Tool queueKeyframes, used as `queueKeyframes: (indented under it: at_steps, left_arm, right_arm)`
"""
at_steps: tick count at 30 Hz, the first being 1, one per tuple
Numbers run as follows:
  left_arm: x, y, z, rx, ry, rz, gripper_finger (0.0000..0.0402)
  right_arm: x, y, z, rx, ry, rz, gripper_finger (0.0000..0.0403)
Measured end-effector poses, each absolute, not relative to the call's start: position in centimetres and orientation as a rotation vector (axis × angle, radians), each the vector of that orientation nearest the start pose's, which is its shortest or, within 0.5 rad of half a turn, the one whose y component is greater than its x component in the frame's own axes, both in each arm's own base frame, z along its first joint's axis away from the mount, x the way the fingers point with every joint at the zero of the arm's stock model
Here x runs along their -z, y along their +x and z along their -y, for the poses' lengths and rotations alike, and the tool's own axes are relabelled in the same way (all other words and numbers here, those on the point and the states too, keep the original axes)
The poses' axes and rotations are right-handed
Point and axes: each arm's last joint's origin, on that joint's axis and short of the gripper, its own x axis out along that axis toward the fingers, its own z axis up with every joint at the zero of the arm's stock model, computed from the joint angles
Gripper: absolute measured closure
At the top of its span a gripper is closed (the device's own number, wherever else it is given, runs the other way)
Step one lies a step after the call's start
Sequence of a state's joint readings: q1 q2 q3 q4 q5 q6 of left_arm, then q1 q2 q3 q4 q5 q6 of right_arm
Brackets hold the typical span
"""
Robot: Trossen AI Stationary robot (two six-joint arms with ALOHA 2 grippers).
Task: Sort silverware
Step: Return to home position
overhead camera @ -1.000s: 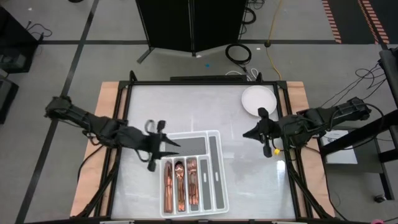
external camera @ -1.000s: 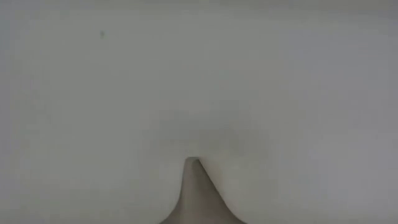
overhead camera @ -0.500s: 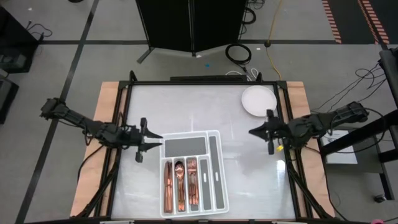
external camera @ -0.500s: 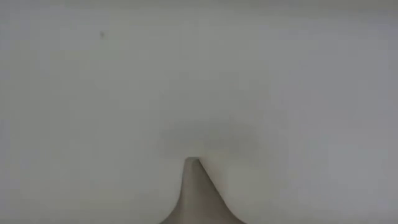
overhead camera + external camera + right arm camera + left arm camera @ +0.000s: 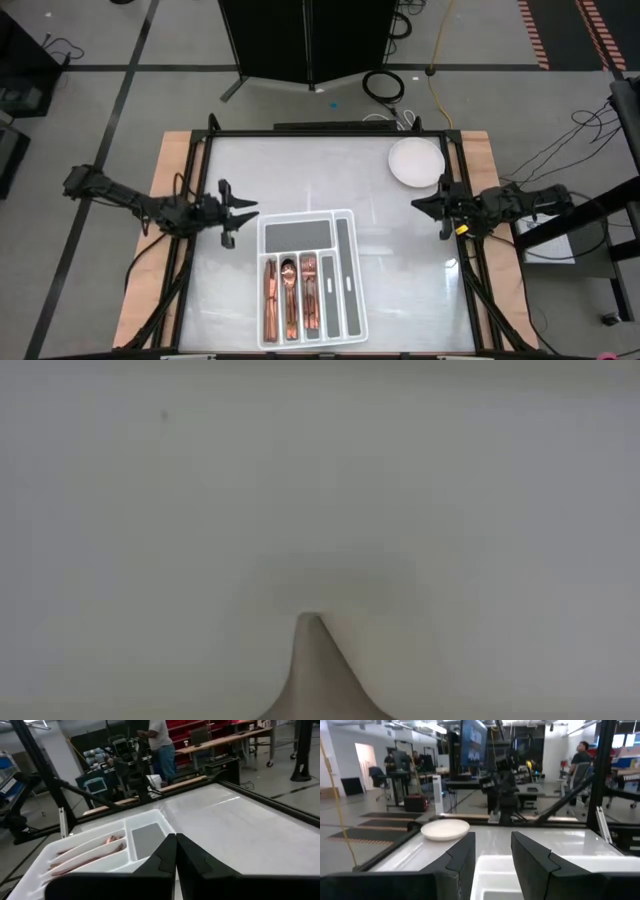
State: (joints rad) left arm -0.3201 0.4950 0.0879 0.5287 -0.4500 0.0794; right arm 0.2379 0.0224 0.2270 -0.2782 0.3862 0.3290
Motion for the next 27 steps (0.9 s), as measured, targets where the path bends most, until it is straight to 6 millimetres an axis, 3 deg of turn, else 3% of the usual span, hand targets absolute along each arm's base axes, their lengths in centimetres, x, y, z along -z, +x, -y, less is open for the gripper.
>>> queueKeyframes:
  at_steps: [12, 18, 21, 27]
  left_arm:
    - [-19.9, 12.6, 1.6, -0.16, 0.051, 0.109, 0.0274]
    - [-19.6, 11.8, 1.5, -0.14, -0.012, 0.077, 0.0274]
    - [-19.5, 11.6, 1.5, -0.112, -0.035, 0.074, 0.0274]
    - [-17.4, 11.6, 1.5, -0.121, -0.084, 0.062, 0.0274]
  right_arm:
    - [-20.3, 7.7, -0.4, 0.216, 0.32, -0.086, 0.0403]
    - [-17.2, 8.8, -0.6, 0.23, 0.37, -0.112, 0.0403]
    - [-17.4, 8.9, -0.6, 0.235, 0.352, -0.105, 0.0403]
    - [-17.3, 8.8, -0.2, 0.3, 0.273, -0.114, 0.0403]
